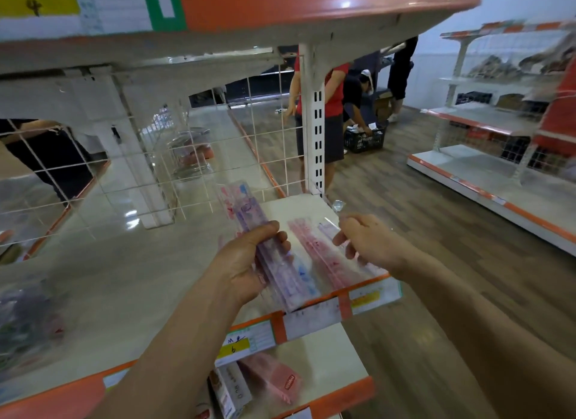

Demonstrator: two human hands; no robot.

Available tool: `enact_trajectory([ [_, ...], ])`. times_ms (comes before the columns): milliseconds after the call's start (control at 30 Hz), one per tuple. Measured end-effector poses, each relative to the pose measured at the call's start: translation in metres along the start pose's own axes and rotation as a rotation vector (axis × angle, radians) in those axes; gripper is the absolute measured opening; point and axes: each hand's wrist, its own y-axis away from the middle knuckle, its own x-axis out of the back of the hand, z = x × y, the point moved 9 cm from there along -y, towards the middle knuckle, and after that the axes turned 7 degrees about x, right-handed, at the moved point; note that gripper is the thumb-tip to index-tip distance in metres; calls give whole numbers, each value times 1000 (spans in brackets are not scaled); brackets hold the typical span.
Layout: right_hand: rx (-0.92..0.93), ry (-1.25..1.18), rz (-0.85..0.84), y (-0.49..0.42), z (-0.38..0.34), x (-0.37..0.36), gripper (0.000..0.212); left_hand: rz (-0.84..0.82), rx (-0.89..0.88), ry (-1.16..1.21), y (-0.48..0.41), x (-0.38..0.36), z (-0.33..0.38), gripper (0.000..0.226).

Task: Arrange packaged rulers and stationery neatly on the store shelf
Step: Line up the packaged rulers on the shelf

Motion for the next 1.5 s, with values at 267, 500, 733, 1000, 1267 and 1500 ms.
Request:
enact_trajectory([
  [267,-39,113,220,-14,30,36,27,4,28,-8,-8,1,-5,8],
  [500,-156,270,219,-21,59,38,22,21,34,-22,-9,9,-5,6],
  [733,-206,423,114,-23,64,32,19,12,50,-21,-10,11,-7,4],
  [1000,-171,680,75,-19,52,27,28,-21,111,79,0,3,-7,10],
  [1267,324,355,27,19,-51,-49,29,17,111,96,-2,5,-10,18],
  [1500,322,362,52,9,-51,-62,27,31,31,49,7,14,-1,16],
])
